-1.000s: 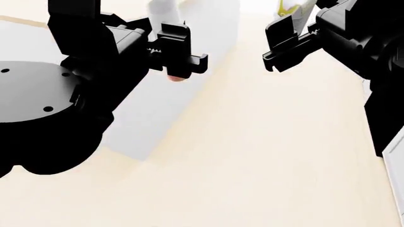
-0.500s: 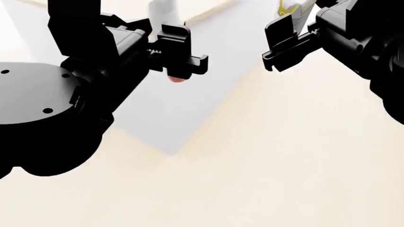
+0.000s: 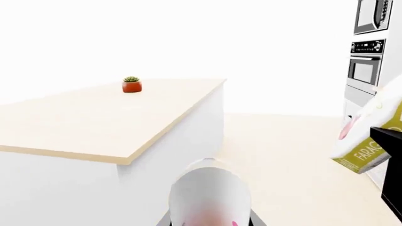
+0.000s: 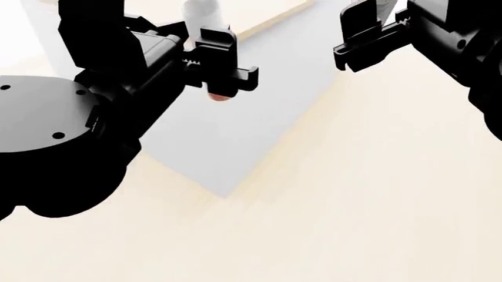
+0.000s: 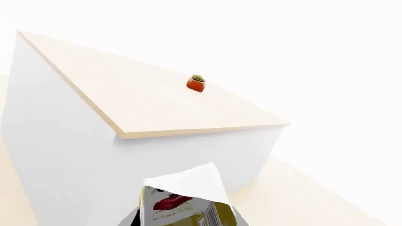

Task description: Move the drinks to the dining counter.

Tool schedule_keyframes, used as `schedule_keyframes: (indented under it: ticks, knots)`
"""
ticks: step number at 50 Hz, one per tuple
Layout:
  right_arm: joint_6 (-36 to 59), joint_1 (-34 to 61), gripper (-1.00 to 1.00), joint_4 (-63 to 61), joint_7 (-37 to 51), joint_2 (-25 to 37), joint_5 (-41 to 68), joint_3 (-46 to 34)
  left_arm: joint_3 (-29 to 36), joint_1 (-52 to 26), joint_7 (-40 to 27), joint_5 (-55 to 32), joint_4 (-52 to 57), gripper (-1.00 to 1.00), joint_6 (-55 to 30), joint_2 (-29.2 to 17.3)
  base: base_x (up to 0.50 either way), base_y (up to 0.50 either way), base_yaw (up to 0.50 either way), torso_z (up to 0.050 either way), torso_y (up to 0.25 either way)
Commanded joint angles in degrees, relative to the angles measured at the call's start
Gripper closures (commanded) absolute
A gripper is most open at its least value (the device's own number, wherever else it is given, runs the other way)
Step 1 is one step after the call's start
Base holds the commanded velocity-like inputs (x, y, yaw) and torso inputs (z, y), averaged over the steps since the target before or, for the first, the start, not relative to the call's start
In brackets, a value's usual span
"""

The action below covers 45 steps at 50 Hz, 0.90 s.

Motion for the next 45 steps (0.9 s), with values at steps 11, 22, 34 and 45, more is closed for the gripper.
schedule_keyframes:
  ticks: [11,22,34,45]
  knots:
    - [0.23,-0.23,1.00,-0.09,0.01,-0.69,-1.97,0.10,-1.11,-1.45,-0.78,0.32,-0.24,1.00,0.59,-0.45,-0.29,0.41,0.00,0.000,0.003]
    - [-0.14,-1.01,1.00,0.18,-0.87,-1.86,-3.00,-0.62,-1.28,-1.89,-0.72,0.67,-0.59,1.00,0.64,-0.70,-0.34,0.38,0.00,0.001,0.003]
    - [0.43,-0.81,1.00,0.17,-1.06,-2.11,-3.02,-1.16,-1.14,-1.65,-0.63,0.93,-0.55,1.00,0.76,-0.71,-0.52,0.19,0.00,0.000,0.003]
    - [0.06,-1.32,1.00,0.23,-1.44,-2.53,-3.67,-1.49,-1.10,-1.72,-0.50,1.28,-0.60,1.00,0.80,-0.78,-0.57,0.11,0.00,0.001,0.003]
